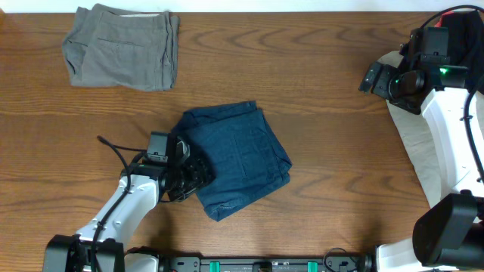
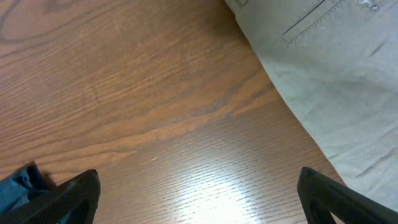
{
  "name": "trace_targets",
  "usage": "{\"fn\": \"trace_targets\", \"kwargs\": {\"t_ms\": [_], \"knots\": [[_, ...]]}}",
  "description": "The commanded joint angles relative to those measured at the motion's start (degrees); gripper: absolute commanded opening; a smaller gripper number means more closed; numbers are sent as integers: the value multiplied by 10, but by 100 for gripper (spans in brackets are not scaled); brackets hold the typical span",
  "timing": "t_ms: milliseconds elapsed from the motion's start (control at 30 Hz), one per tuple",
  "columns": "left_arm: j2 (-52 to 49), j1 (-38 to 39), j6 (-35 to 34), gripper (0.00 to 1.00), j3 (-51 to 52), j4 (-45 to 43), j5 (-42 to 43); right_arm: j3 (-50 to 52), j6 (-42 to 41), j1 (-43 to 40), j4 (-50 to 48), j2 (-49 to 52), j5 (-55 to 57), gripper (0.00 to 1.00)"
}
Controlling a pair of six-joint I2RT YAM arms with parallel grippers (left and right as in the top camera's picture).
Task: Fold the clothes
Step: 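Grasp the folded shorts with the left gripper and drag them to the top-left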
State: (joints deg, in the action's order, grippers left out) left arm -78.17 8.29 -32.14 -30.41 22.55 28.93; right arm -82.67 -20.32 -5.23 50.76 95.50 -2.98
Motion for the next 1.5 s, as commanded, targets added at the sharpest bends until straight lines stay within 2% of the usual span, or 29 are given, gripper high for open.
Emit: {"fn": "trace_targets", "kwargs": {"t_ms": [0,100,133,367,500,633,867,1067,1300,1467], "knots": [[-4,-2,-14,40,3,1,-56,0,7,-3,0,2,4,99],[-4,-2,-2,8,-9,12,-63,0,7,-3,0,2,4,99],[-4,-2,10,6,-19,23,-63,0,7,-3,0,2,4,99],[-4,-2,148,6,-135,140,-91,0,7,-3,0,2,4,99],[-4,-2,234,6,-201,177,-107,0,7,-3,0,2,4,99],[-6,-2,264,6,-254,185,-174,0,7,-3,0,2,4,99],[-46,-3,266,6,-342,108,-272,0,7,-3,0,2,4,99],[-124,-15,286,6,-426,64,-325,0,7,-3,0,2,4,99],[-205,-66,299,6,-488,6,-346,0,7,-3,0,2,4,99],[-216,-91,351,6,-504,-57,-346,0,7,-3,0,2,4,99]]}}
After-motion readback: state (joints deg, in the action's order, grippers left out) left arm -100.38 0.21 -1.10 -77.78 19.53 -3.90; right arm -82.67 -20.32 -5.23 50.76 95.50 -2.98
